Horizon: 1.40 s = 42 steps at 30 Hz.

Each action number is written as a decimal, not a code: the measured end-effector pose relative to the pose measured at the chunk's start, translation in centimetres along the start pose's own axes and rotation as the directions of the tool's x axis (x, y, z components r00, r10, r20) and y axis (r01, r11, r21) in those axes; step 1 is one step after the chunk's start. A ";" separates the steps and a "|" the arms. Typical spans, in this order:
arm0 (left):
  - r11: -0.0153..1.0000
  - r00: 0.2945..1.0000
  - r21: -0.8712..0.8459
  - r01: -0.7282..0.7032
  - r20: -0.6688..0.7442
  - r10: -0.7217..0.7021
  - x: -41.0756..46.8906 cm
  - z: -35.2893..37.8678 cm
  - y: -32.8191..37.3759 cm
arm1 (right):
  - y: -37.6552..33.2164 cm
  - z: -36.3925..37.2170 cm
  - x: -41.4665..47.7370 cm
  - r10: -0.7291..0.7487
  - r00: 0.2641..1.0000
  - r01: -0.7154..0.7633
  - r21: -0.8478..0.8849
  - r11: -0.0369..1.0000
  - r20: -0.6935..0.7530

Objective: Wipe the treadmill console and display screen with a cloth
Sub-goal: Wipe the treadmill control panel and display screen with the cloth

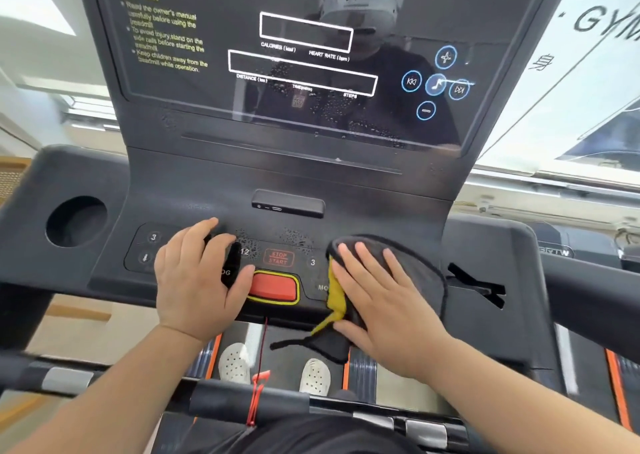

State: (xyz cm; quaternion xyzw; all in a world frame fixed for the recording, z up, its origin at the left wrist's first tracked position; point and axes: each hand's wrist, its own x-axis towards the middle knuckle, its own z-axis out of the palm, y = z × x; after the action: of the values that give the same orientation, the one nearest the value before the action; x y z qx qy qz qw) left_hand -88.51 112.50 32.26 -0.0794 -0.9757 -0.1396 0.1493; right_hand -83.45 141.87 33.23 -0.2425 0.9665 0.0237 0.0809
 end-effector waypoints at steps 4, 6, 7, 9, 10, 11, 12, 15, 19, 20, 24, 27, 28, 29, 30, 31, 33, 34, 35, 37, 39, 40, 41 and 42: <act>1.000 1.000 -0.007 -0.007 0.004 0.007 0.0 0.1 -0.2 | 3.5 0.7 -3.1 0.084 0.996 -0.084 -0.032 0.996 -0.002; 1.000 1.000 -0.008 -0.010 -0.001 0.010 0.0 0.1 -0.2 | 4.6 0.3 -2.3 0.283 0.959 -0.281 0.073 0.957 -0.010; 1.000 1.000 -0.007 -0.010 -0.003 0.010 0.0 0.1 -0.2 | 4.6 -0.1 -1.2 0.394 0.919 -0.389 0.127 0.912 -0.017; 1.000 1.000 -0.003 -0.013 -0.005 0.013 0.0 0.1 -0.2 | 3.6 -0.8 1.6 0.542 0.840 -0.529 0.178 0.830 -0.033; 1.000 1.000 -0.001 -0.015 -0.001 0.015 0.0 0.1 -0.2 | 2.8 -1.1 3.1 0.573 0.818 -0.558 0.183 0.809 -0.038; 1.000 1.000 0.000 -0.015 0.004 0.015 0.0 0.1 -0.2 | 1.9 -1.5 4.4 0.578 0.815 -0.563 0.175 0.808 -0.046; 1.000 1.000 -0.001 -0.014 0.008 0.014 0.0 0.1 -0.2 | 1.0 -1.8 5.3 0.555 0.830 -0.542 0.152 0.827 -0.057; 1.000 1.000 -0.005 -0.010 0.012 0.010 0.0 0.1 -0.1 | -1.0 -1.8 5.6 0.326 0.945 -0.321 0.091 0.943 -0.041; 1.000 1.000 -0.011 -0.010 0.006 0.010 -0.1 0.1 -0.1 | -0.3 -0.5 0.9 -0.058 0.998 0.057 0.014 0.998 0.019; 1.000 1.000 -0.014 -0.010 0.001 0.010 -0.1 0.1 -0.1 | 0.8 -0.2 -0.4 -0.106 0.994 0.107 -0.026 0.994 0.030; 0.999 0.999 -0.023 -0.032 -0.039 0.031 -0.1 0.3 -0.2 | 5.9 -0.1 -3.0 -0.048 0.999 0.048 -0.023 0.999 0.021; 0.999 0.997 -0.018 -0.049 -0.055 0.048 -0.1 0.4 -0.3 | 6.3 -0.9 -0.9 0.166 0.986 -0.166 0.039 0.985 0.004; 0.999 0.997 -0.016 -0.050 -0.056 0.049 -0.1 0.4 -0.3 | 5.4 -1.0 0.2 0.234 0.972 -0.233 0.046 0.971 -0.005; 0.999 0.997 -0.016 -0.050 -0.055 0.049 -0.1 0.3 -0.3 | 4.2 -1.1 1.4 0.297 0.955 -0.296 0.053 0.954 -0.019; 0.999 0.997 -0.015 -0.049 -0.052 0.048 -0.1 0.3 -0.2 | 2.9 -1.1 2.6 0.351 0.936 -0.349 0.062 0.935 -0.032; 0.999 0.998 -0.014 -0.047 -0.050 0.046 0.0 0.2 -0.2 | 1.6 -1.1 3.6 0.391 0.920 -0.387 0.070 0.919 -0.042; 0.999 0.998 -0.010 -0.044 -0.043 0.044 0.0 0.2 -0.1 | -0.8 -1.3 4.8 0.391 0.919 -0.385 0.094 0.918 -0.055; 0.999 0.998 -0.008 -0.042 -0.038 0.041 0.0 0.2 -0.1 | -1.7 -1.3 4.9 0.345 0.937 -0.338 0.104 0.935 -0.054; 0.999 0.999 -0.006 -0.038 -0.034 0.037 0.0 0.2 -0.1 | -2.3 -1.2 4.5 0.273 0.961 -0.267 0.106 0.958 -0.047; 1.000 0.999 -0.004 -0.027 -0.027 0.027 -0.1 0.2 -0.1 | -2.2 -0.8 2.5 0.091 0.995 -0.088 0.084 0.993 -0.033; 1.000 1.000 -0.005 -0.021 -0.022 0.020 -0.1 0.2 -0.1 | -0.6 -0.4 0.2 -0.049 0.998 0.050 0.031 0.998 -0.034; 1.000 1.000 -0.005 -0.021 -0.021 0.021 -0.1 0.3 -0.1 | 0.6 -0.3 -0.6 -0.071 0.997 0.071 0.006 0.997 -0.036; 1.000 0.999 -0.004 -0.024 -0.024 0.024 -0.1 0.3 -0.2 | 2.0 -0.2 -1.1 -0.054 0.998 0.054 -0.006 0.999 -0.033; 1.000 0.999 -0.005 -0.029 -0.029 0.029 -0.1 0.3 -0.2 | 3.4 -0.4 -1.3 -0.005 1.000 0.005 -0.001 1.000 -0.023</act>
State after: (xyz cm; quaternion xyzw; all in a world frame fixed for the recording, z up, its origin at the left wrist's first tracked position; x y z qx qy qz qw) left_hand -88.59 112.40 31.88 -0.0919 -0.9718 -0.1411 0.1652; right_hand -83.96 145.43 33.82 -0.2452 0.9667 0.0211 0.0699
